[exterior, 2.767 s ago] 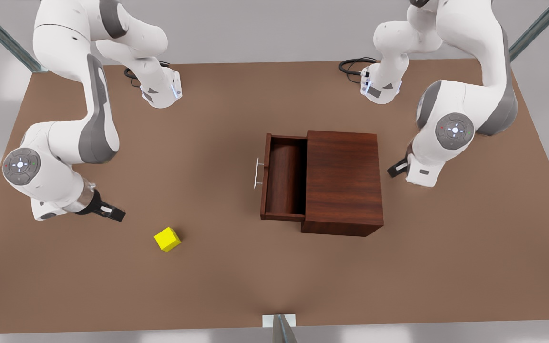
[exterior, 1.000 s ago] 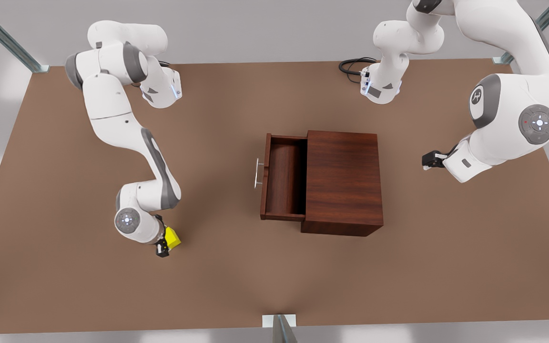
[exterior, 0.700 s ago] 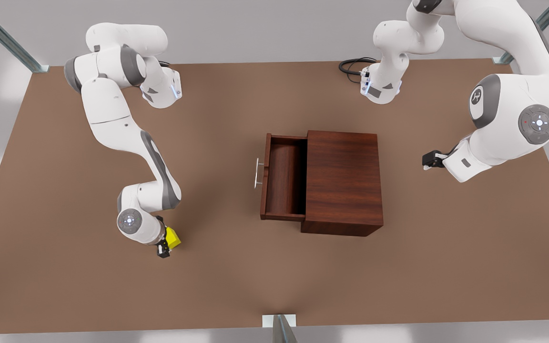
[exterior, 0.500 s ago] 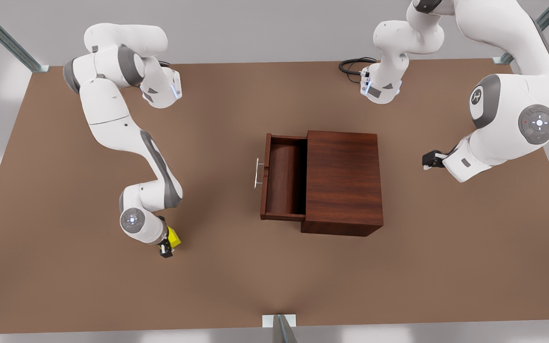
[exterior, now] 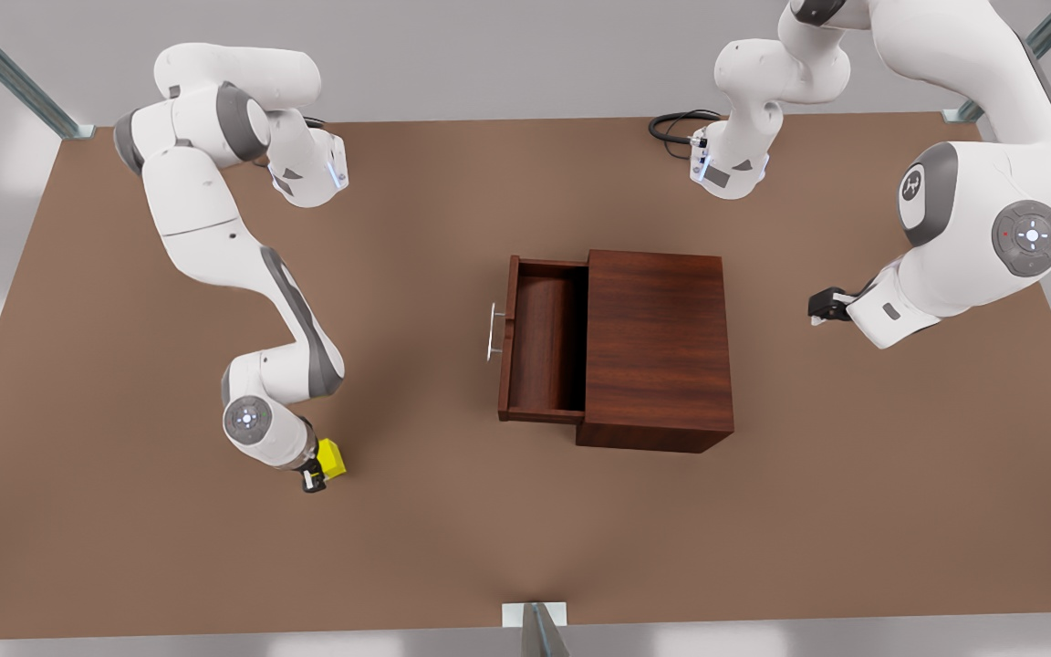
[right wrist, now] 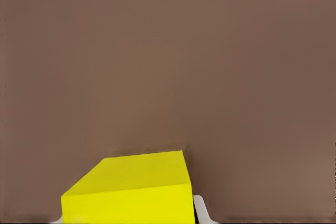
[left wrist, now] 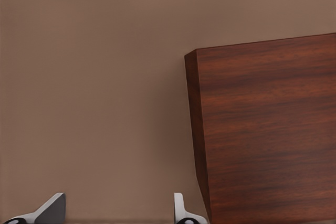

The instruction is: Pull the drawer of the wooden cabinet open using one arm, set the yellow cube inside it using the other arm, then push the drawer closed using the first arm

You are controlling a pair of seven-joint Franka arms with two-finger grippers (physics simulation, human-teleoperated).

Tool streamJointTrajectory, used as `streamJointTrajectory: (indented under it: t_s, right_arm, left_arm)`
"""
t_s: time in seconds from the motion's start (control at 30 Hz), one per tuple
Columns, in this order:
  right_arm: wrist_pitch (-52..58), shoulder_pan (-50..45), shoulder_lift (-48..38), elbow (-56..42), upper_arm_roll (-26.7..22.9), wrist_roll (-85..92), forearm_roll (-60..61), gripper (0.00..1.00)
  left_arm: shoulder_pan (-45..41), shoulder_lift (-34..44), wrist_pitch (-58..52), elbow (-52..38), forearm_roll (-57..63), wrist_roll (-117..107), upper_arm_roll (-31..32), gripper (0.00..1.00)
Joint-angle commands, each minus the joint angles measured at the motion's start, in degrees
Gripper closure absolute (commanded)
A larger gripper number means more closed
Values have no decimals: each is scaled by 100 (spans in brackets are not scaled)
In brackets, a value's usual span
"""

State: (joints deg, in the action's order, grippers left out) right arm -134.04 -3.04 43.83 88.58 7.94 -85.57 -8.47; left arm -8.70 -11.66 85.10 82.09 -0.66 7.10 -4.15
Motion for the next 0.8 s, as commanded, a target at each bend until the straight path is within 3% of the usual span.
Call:
streamJointTrajectory:
  t_s: [0.0,0.2,0.43,0.57,0.77]
  right_arm:
    - [203,-12,-164,1,24,-153,21,48]
    - [1073,-30,-884,-60,129,-144,48,49]
    - [2708,-144,-1368,-816,718,-1023,320,49]
    - [3394,-689,-1377,-1405,762,-1858,294,49]
    - [3552,-1620,-1351,-1695,771,-3386,302,49]
  left_arm:
    - [-9,6,-2,0,4,46,2,0]
    - [-9,6,-2,0,39,46,2,0]
    - [-1,6,-2,0,39,46,2,0]
    - [-9,6,-11,0,39,46,2,0]
    - [-1,6,-2,0,39,46,-7,0]
